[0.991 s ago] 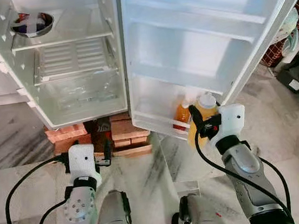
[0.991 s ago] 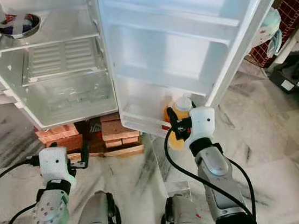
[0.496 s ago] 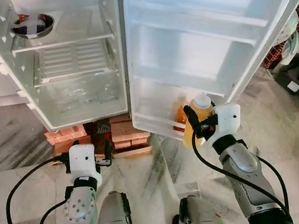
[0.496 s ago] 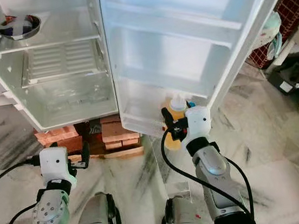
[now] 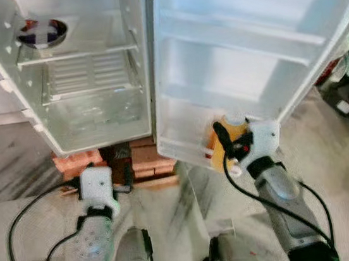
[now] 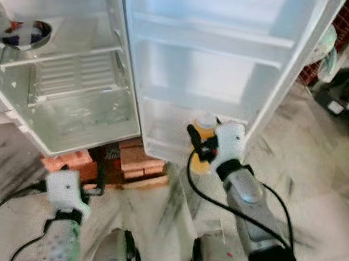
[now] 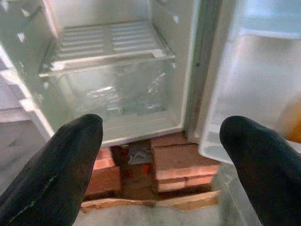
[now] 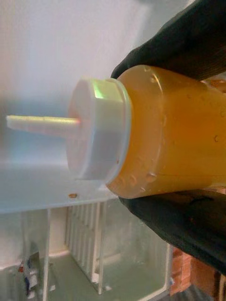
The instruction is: Restocking fridge
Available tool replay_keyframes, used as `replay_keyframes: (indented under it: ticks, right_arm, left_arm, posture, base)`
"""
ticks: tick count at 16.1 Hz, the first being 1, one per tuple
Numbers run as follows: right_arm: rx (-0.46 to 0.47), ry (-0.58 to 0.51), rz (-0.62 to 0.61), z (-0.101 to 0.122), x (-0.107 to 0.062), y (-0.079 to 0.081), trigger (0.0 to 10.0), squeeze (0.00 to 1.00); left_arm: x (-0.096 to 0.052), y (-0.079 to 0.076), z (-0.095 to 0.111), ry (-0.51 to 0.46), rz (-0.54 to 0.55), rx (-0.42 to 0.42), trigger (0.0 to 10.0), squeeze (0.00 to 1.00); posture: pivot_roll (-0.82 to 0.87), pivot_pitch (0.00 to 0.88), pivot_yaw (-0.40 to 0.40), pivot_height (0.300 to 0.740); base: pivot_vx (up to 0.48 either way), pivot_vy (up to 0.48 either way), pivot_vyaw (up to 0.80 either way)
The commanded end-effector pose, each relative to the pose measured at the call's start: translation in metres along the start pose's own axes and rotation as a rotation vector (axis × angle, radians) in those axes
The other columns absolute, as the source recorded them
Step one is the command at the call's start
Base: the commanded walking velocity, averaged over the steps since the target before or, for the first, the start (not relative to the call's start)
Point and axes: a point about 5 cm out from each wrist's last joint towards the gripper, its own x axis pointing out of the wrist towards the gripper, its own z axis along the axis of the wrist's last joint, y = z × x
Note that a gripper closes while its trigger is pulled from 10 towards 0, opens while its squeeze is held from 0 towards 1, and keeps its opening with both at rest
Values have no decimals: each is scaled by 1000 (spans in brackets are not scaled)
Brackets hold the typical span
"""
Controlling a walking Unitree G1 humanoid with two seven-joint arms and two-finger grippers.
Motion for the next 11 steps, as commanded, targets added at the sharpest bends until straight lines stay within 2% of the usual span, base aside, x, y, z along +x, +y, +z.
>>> replay_keyframes:
  ticks: [1, 10, 11]
  right_arm:
    - [-13, -23, -14, 6, -2, -7, 10000, 0]
    - [-4, -23, -6, 6, -1, -6, 10000, 0]
    - [-3, -24, -5, 6, -1, -6, 10000, 0]
  left_arm:
    - [0, -5, 0, -4, -16, -8, 10000, 0]
    - [2, -6, 1, -3, -19, -6, 10000, 0]
    - [2, -6, 1, -2, -19, -5, 10000, 0]
  posture:
    - [138, 170, -74, 666]
    - [137, 166, -71, 666]
    - [137, 166, -71, 666]
  base:
    - [379, 0, 0]
    - [378, 0, 0]
    - [360, 247, 0]
